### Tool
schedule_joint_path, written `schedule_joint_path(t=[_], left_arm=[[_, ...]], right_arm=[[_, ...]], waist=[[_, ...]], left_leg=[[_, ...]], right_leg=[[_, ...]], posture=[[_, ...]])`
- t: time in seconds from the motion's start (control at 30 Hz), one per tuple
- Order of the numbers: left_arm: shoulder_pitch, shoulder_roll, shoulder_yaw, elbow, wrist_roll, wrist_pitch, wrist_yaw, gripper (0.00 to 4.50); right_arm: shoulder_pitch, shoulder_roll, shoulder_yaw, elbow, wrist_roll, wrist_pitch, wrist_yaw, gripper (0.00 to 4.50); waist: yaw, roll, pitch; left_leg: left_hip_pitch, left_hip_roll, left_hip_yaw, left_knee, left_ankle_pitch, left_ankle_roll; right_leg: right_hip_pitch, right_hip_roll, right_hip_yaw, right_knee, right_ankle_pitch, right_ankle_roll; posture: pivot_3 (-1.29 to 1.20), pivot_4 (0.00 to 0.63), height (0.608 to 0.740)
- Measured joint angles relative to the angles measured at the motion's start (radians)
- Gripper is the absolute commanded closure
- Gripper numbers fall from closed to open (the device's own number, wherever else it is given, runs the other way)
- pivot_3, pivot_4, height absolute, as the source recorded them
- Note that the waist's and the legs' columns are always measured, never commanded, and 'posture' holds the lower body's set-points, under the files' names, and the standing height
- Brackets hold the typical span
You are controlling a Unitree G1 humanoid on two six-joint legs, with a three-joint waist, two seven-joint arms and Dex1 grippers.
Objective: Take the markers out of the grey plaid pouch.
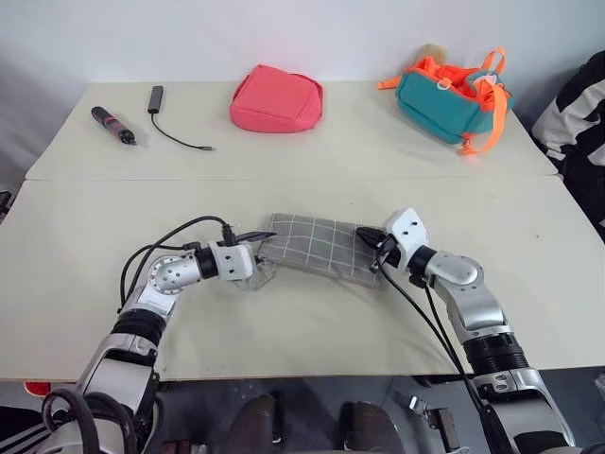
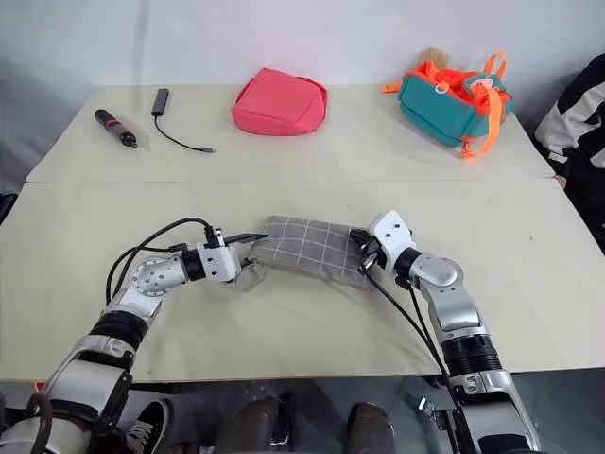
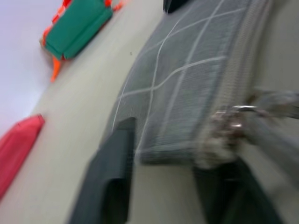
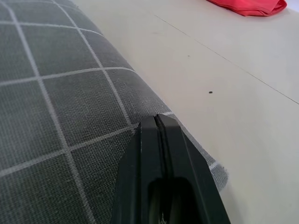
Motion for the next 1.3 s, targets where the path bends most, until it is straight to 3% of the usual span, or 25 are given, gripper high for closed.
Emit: schedule_joint_path(t=[0.07,0.3,0.43,0.7,0.8,0.93,1.17,1.3], left_arm=[[-0.004,0.002,0.001,-0.005,-0.001,-0.001,0.005,4.47],[0.011,0.015,0.001,-0.025,-0.01,0.001,0.003,4.47],[0.056,0.016,0.007,-0.102,-0.04,0.07,-0.003,4.5],[0.204,0.011,0.031,-0.42,-0.005,0.359,0.075,4.5],[0.261,0.002,0.038,-0.538,-0.01,0.485,0.086,4.5],[0.312,-0.021,0.05,-0.69,-0.07,0.672,0.072,4.5],[0.335,-0.026,0.083,-0.819,-0.112,0.821,0.068,4.5],[0.344,-0.031,0.083,-0.851,-0.127,0.864,0.058,4.5]], right_arm=[[0.002,0.0,0.0,-0.008,-0.001,0.001,0.0,4.5],[0.007,-0.001,0.0,-0.018,0.001,0.001,0.005,4.5],[0.01,-0.028,-0.02,-0.081,0.1,0.047,0.107,3.56],[0.027,-0.161,0.013,-0.378,0.192,0.088,0.313,0.8],[0.069,-0.171,0.063,-0.411,0.159,0.084,0.325,0.8],[0.057,-0.205,0.174,-0.355,-0.119,-0.145,0.239,0.8],[-0.041,-0.207,0.23,-0.188,-0.417,-0.401,0.037,0.8],[-0.05,-0.187,0.234,-0.141,-0.459,-0.44,-0.01,1.71]], waist=[[0.0,0.0,0.0],[-0.002,0.0,0.0],[-0.001,0.0,0.0],[0.002,0.0,0.0],[0.005,-0.001,0.0],[0.004,-0.001,0.0],[0.002,-0.001,0.001],[0.004,-0.002,0.001]], left_leg=[[0.0,0.0,0.0,0.0,0.0,0.0],[0.0,0.0,0.0,0.0,0.0,0.0],[0.0,0.0,0.0,0.0,0.0,0.0],[0.001,0.001,0.0,0.0,-0.001,0.0],[0.0,0.001,0.0,0.001,-0.003,-0.003],[0.0,0.001,0.0,0.002,-0.004,-0.005],[0.0,0.001,0.0,0.003,-0.002,-0.003],[0.0,0.003,0.0,0.003,-0.001,-0.002]], right_leg=[[0.0,0.0,0.0,0.0,0.0,0.0],[0.0,0.0,0.0,0.0,0.0,0.0],[0.0,0.0,0.0,0.0,0.0,0.0],[0.001,0.0,0.0,0.0,0.0,0.0],[0.001,0.0,0.0,-0.002,0.0,0.0],[0.0,0.0,0.0,-0.001,0.0,0.0],[0.001,0.001,0.0,0.0,0.0,0.0],[0.002,0.002,0.0,-0.001,0.0,0.0]], posture=[[0.0,0.15,0.74],[0.0,0.15,0.74],[0.0,0.15,0.74],[0.0,0.15,0.74],[0.0,0.15,0.74],[0.0,0.15,0.74],[0.0,0.15,0.74],[0.0,0.15,0.74]])
